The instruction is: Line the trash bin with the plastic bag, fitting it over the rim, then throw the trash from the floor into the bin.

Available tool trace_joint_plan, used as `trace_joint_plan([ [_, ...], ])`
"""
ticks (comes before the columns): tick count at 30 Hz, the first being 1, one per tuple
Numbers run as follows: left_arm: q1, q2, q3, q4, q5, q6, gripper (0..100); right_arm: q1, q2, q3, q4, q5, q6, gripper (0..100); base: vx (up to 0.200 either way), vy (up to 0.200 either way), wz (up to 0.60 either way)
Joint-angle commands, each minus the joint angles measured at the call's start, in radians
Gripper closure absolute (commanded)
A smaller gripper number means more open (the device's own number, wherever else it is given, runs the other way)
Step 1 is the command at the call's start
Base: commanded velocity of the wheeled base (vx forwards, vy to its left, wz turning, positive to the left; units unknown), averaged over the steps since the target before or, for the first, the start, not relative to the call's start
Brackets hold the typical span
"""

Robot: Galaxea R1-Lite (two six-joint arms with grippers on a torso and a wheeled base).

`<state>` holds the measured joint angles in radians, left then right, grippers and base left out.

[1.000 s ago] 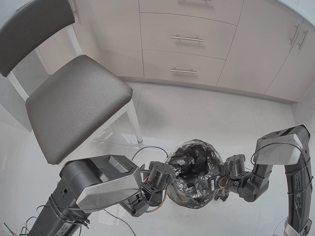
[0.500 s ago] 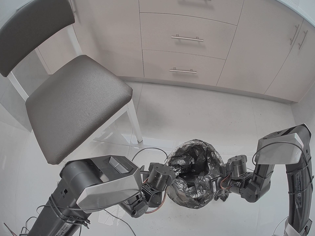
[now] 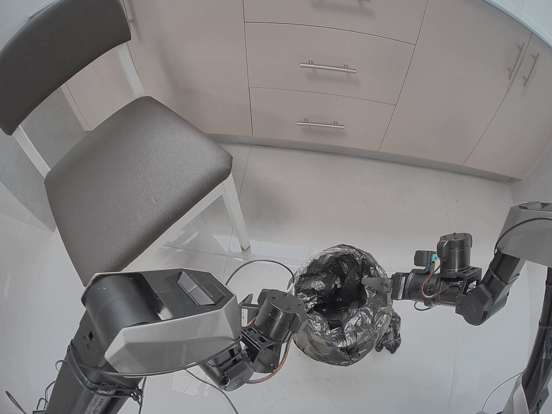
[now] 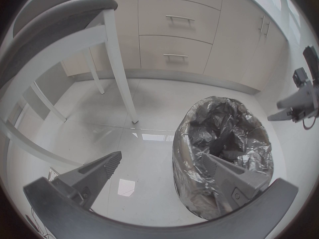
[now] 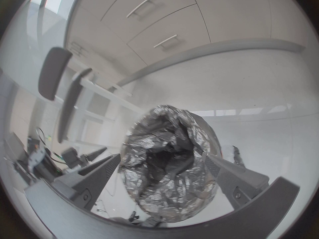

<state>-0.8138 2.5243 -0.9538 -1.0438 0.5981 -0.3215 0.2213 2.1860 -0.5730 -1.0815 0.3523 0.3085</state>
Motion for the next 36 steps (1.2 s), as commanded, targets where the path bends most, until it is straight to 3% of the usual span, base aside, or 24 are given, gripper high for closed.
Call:
trace_joint_plan([
  [1, -0.010, -0.151, 0.090, -0.004, -0.006, -0.002, 0, -0.042, -0.150, 0.008, 0.031, 0.048, 0.047, 0, 0.000, 0.000, 0.00],
  [5, -0.010, -0.266, 0.142, -0.005, -0.043, -0.004, 0, -0.083, -0.123, -0.027, 0.032, 0.027, 0.030, 0, 0.000, 0.000, 0.00],
  [10, -0.008, -0.374, 0.222, -0.007, -0.049, -0.007, 0, -0.117, -0.040, -0.105, 0.032, -0.145, 0.027, 0, 0.000, 0.000, 0.00],
  [15, 0.005, -0.470, 0.354, -0.030, -0.064, -0.071, 0, -0.128, 0.058, -0.160, 0.032, -0.211, 0.023, 0, 0.000, 0.000, 0.00],
  [17, 0.036, -0.562, 0.471, -0.051, -0.090, -0.083, 0, -0.154, 0.147, -0.229, 0.035, -0.257, -0.012, 0, 0.000, 0.000, 0.00],
  [21, 0.084, -0.702, 0.576, -0.064, -0.098, -0.070, 0, -0.194, 0.248, -0.320, 0.052, -0.273, -0.066, 0, 0.000, 0.000, 0.00],
  [22, 0.128, -0.812, 0.629, -0.053, -0.101, -0.042, 0, -0.221, 0.316, -0.401, 0.094, -0.279, -0.111, 0, 0.000, 0.000, 0.00],
  [23, 0.128, -0.812, 0.629, -0.053, -0.101, -0.042, 0, -0.221, 0.316, -0.401, 0.094, -0.279, -0.111, 0, 0.000, 0.000, 0.00],
  [24, 0.191, -0.943, 0.685, -0.050, -0.126, 0.010, 0, -0.252, 0.377, -0.507, 0.155, -0.280, -0.157, 0, 0.000, 0.000, 0.00],
  [28, 0.286, -1.113, 0.742, -0.039, -0.172, 0.091, 0, -0.266, 0.434, -0.633, 0.253, -0.277, -0.189, 0, 0.000, 0.000, 0.00],
  [29, 0.387, -1.242, 0.768, 0.018, -0.184, 0.194, 0, -0.269, 0.448, -0.712, 0.339, -0.277, -0.198, 0, 0.000, 0.000, 0.00],
  [30, 0.395, -1.251, 0.770, 0.024, -0.184, 0.202, 0, -0.269, 0.449, -0.719, 0.345, -0.277, -0.198, 0, 0.000, 0.000, 0.00],
  [31, 0.469, -1.358, 0.779, 0.108, -0.185, 0.256, 0, -0.269, 0.471, -0.786, 0.384, -0.277, -0.224, 0, 0.000, 0.000, 0.00],
  [36, 0.515, -1.641, 0.759, 0.415, -0.187, 0.249, 0, -0.278, 0.555, -0.961, 0.479, -0.279, -0.322, 0, 0.000, 0.000, 0.00],
])
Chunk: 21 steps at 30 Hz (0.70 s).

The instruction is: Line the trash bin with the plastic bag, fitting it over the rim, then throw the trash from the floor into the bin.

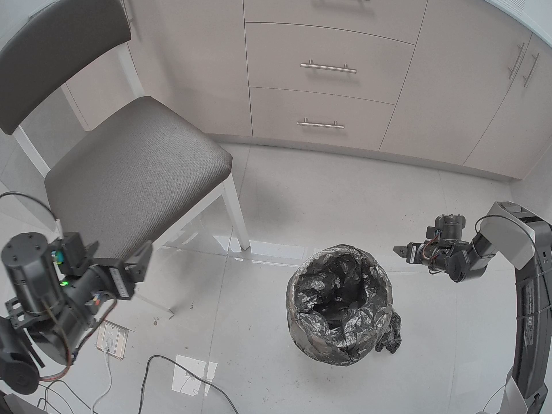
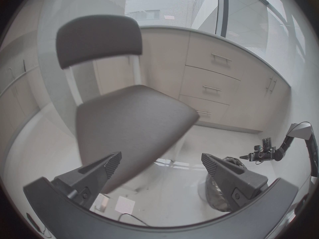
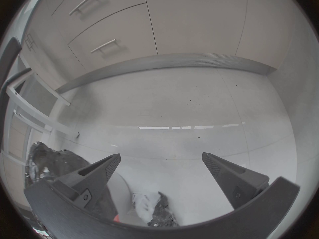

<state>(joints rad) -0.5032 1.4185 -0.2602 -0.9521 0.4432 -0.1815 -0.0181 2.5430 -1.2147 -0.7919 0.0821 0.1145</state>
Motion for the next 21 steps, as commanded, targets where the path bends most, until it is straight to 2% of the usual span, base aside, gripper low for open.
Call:
trace_joint_plan([
  [1, 0.203, -0.609, 0.059, 0.412, -0.034, 0.103, 0, -0.039, 0.218, -0.365, 0.223, -0.010, -0.131, 0, 0.000, 0.000, 0.00],
  [2, 0.204, -0.687, 0.047, 0.509, -0.034, 0.102, 0, -0.037, 0.240, -0.413, 0.257, -0.010, -0.131, 0, 0.000, 0.000, 0.00],
  [6, 0.222, -0.868, -0.004, 0.753, -0.034, 0.086, 0, -0.033, 0.303, -0.503, 0.319, -0.010, -0.154, 0, 0.000, 0.000, 0.00],
  [8, 0.272, -0.968, -0.034, 0.905, -0.037, 0.077, 0, -0.031, 0.333, -0.552, 0.347, -0.012, -0.203, 0, 0.000, 0.000, 0.00],
  [9, 0.292, -0.994, -0.036, 0.937, -0.037, 0.077, 0, -0.031, 0.339, -0.568, 0.364, -0.012, -0.213, 0, 0.000, 0.000, 0.00],
  [11, 0.296, -0.998, -0.036, 0.943, -0.038, 0.077, 0, -0.031, 0.341, -0.572, 0.367, -0.012, -0.214, 0, 0.000, 0.000, 0.00],
  [12, 0.365, -1.069, -0.014, 0.992, -0.038, 0.077, 0, -0.025, 0.378, -0.645, 0.427, -0.012, -0.236, 0, 0.000, 0.000, 0.00],
  [17, 0.387, -1.142, 0.065, 0.987, -0.035, 0.076, 0, -0.023, 0.436, -0.749, 0.491, -0.038, -0.300, 0, 0.000, 0.000, 0.00],
  [18, 0.397, -1.182, 0.102, 0.986, -0.034, 0.076, 0, -0.023, 0.462, -0.785, 0.539, -0.048, -0.320, 0, 0.000, 0.000, 0.00],
  [21, 0.430, -1.239, 0.131, 0.990, -0.032, 0.076, 0, -0.022, 0.504, -0.785, 0.602, -0.051, -0.338, 0, 0.000, 0.000, 0.00],
])
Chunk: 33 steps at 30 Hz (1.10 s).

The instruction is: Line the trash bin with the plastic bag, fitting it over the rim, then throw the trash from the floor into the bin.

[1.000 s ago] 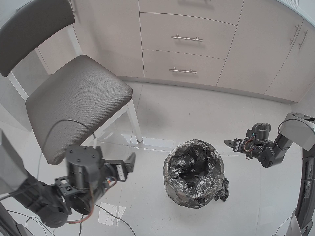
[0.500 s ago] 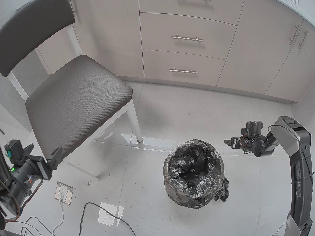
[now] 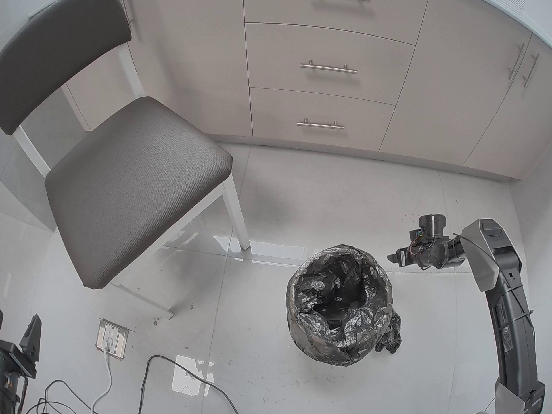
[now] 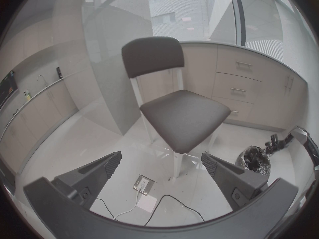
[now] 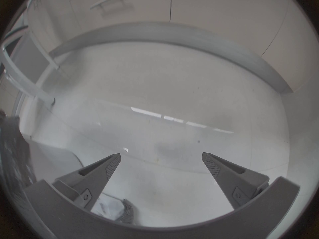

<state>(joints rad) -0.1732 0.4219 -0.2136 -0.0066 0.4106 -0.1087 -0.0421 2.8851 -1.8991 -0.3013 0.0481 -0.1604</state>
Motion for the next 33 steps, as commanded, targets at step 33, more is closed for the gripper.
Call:
trace_joint_plan([
  [33, 0.238, -0.334, 0.177, 0.036, -0.046, -0.023, 0, -0.005, 0.048, -0.101, 0.254, -0.019, -0.019, 0, 0.000, 0.000, 0.00],
])
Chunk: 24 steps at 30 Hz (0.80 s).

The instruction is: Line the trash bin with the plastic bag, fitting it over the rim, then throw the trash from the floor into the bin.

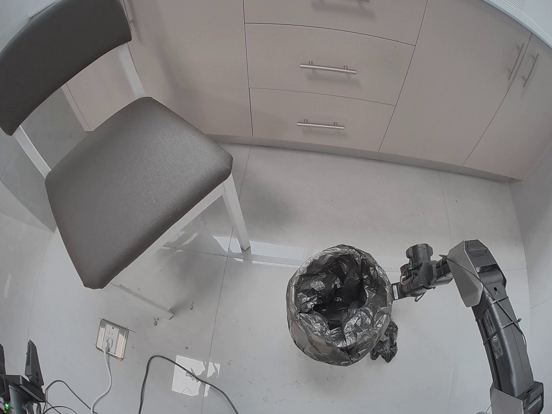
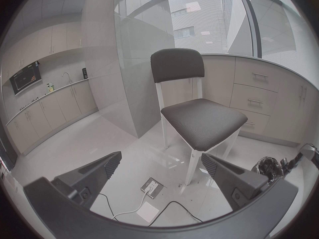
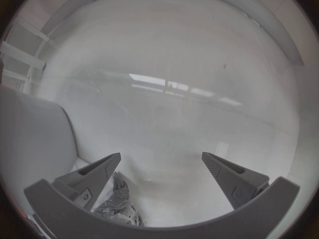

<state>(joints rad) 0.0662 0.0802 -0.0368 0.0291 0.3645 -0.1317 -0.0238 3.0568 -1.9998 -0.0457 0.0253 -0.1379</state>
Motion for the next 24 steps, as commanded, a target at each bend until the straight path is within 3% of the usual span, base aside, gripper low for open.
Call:
trace_joint_plan([
  [1, -0.002, 0.007, 0.000, 0.000, 0.001, -0.002, 0, -0.028, -0.133, 0.000, -0.002, 0.004, -0.057, 0, 0.000, 0.000, 0.00],
  [7, -0.006, 0.006, 0.000, 0.000, 0.001, -0.002, 0, -0.062, -0.291, 0.000, 0.029, 0.019, -0.134, 0, 0.000, 0.000, 0.00],
  [11, -0.009, 0.004, 0.000, 0.000, 0.001, -0.002, 0, -0.064, -0.409, 0.197, 0.038, 0.134, -0.207, 0, 0.000, 0.000, 0.00],
  [15, -0.017, 0.001, 0.000, 0.000, 0.001, -0.011, 0, -0.047, -0.432, 0.303, 0.030, 0.180, -0.210, 0, 0.000, 0.000, 0.00],
  [24, -0.020, -0.004, -0.002, 0.002, 0.001, -0.016, 0, 0.015, -0.329, 0.300, -0.019, 0.179, -0.206, 0, 0.000, 0.000, 0.00],
])
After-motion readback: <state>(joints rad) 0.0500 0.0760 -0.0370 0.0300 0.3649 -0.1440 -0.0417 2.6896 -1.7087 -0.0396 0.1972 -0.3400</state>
